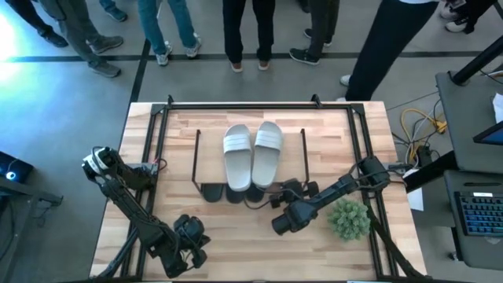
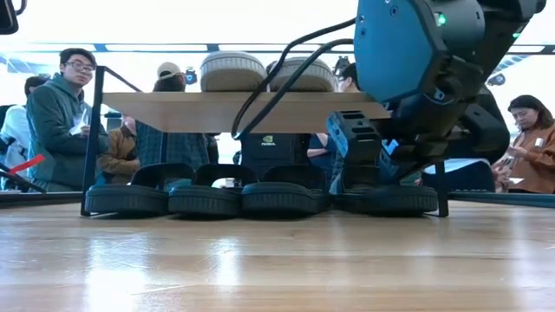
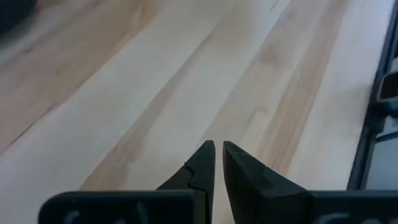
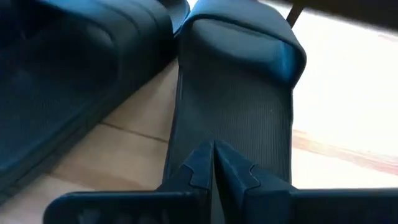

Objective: Pick and place slides into the shelf
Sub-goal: Adjust the slides on the shelf

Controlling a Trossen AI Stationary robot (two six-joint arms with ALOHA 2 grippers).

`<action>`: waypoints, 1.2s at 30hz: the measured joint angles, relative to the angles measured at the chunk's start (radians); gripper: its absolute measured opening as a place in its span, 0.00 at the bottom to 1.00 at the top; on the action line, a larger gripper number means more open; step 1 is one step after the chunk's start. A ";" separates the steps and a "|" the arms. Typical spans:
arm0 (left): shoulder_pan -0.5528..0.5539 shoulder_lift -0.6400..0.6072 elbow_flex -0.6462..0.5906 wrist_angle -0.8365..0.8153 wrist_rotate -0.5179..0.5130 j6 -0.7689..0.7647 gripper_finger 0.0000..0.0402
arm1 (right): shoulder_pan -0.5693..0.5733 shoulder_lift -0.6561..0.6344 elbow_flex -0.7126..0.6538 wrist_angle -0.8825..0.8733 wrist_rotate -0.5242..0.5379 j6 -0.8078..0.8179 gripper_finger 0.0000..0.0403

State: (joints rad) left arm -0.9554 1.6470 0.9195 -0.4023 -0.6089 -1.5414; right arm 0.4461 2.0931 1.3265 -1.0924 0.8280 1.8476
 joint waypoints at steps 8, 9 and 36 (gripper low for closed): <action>-0.001 -0.011 -0.001 -0.040 0.028 0.002 0.04 | 0.024 0.001 0.016 0.010 -0.062 -0.046 0.02; -0.001 -0.013 -0.001 -0.049 0.028 0.003 0.04 | 0.026 0.003 0.012 0.016 -0.080 -0.046 0.02; -0.001 -0.077 -0.002 -0.103 0.005 0.003 0.04 | 0.078 -0.004 0.126 0.002 -0.120 -0.100 0.02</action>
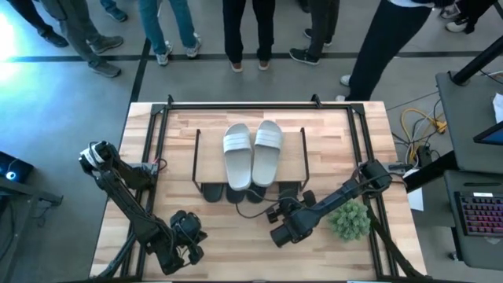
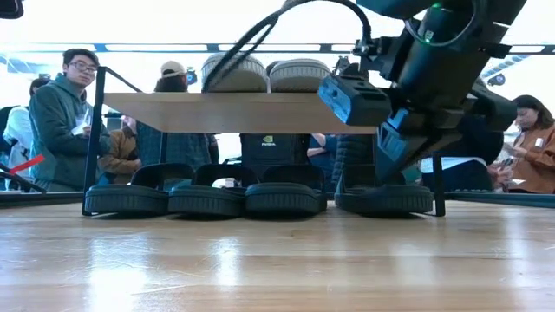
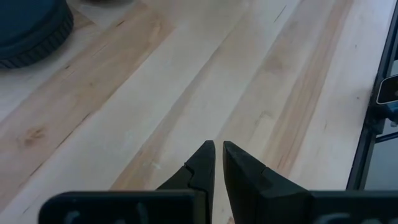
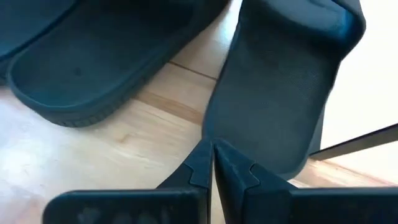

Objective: Pick and place slides into the shelf
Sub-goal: Adjust the slides on the shelf

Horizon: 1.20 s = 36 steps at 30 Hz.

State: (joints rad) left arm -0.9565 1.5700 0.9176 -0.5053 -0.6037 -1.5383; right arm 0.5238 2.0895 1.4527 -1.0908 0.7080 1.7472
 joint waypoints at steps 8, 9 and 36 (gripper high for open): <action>0.000 0.000 0.000 -0.001 0.000 0.000 0.04 | 0.004 0.000 0.023 0.000 0.028 -0.012 0.02; 0.000 0.000 0.000 -0.001 0.001 0.000 0.04 | 0.006 0.000 0.028 -0.006 0.035 -0.021 0.02; 0.000 0.000 0.005 -0.005 0.001 0.000 0.04 | 0.006 0.001 -0.078 0.061 0.045 -0.030 0.02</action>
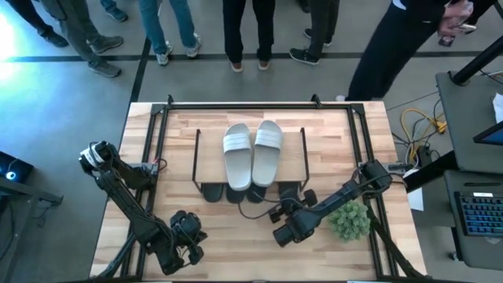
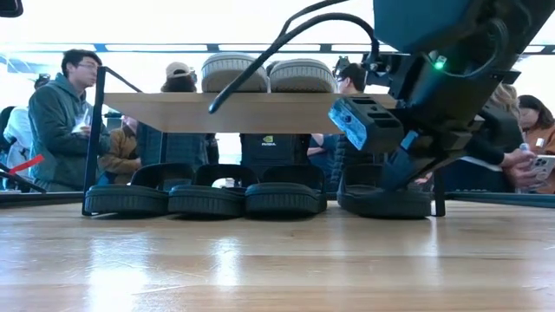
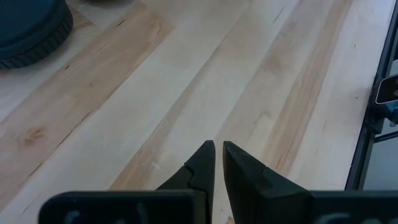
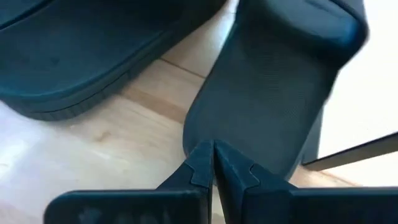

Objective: Pick and place slides into the shelf
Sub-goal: Adjust the slides on the shelf

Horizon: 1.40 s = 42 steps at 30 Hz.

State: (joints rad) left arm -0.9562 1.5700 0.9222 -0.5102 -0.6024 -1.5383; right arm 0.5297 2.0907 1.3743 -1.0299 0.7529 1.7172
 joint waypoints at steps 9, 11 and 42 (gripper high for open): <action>0.000 0.000 0.000 0.001 0.000 0.000 0.04 | 0.008 0.000 0.019 0.024 -0.026 -0.027 0.02; 0.000 0.000 0.000 0.001 0.000 0.000 0.04 | 0.014 0.000 0.028 0.024 -0.027 -0.040 0.02; 0.000 0.000 0.000 0.000 -0.007 0.000 0.04 | -0.076 -0.001 0.104 0.466 0.108 -0.583 0.02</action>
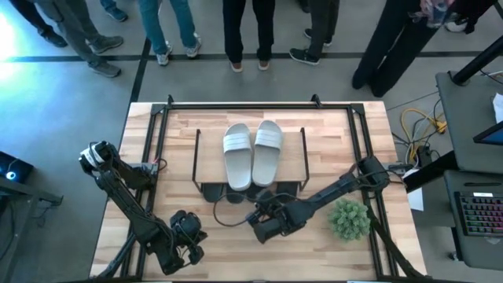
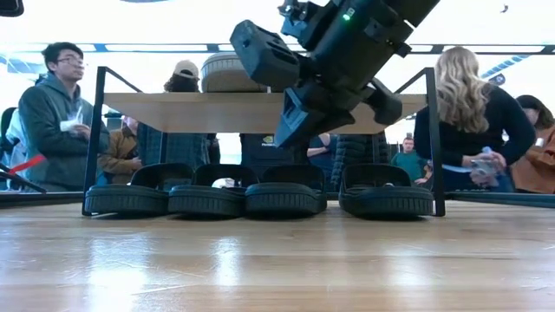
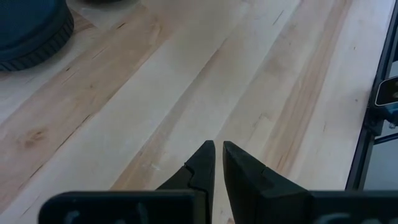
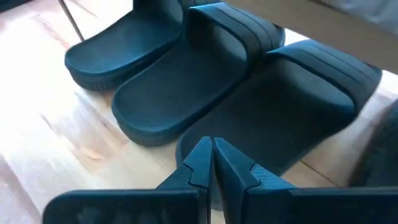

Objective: Pick and place slides into the shelf
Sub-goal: Adjust the slides on the shelf

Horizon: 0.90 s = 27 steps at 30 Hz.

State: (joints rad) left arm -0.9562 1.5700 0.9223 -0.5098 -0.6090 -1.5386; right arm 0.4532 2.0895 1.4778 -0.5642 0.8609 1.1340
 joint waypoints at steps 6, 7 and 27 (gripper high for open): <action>0.000 0.000 0.000 -0.004 -0.004 0.000 0.04 | -0.014 0.002 -0.032 0.053 -0.053 -0.032 0.02; 0.000 0.000 0.000 -0.006 -0.008 0.000 0.04 | -0.015 0.007 -0.037 0.059 -0.054 -0.030 0.02; 0.000 0.000 0.000 -0.005 -0.021 0.000 0.04 | -0.026 0.058 -0.034 -0.099 -0.104 0.085 0.02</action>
State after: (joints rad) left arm -0.9565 1.5700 0.9226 -0.5144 -0.6304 -1.5391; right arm 0.4274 2.1475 1.4441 -0.6630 0.7567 1.2192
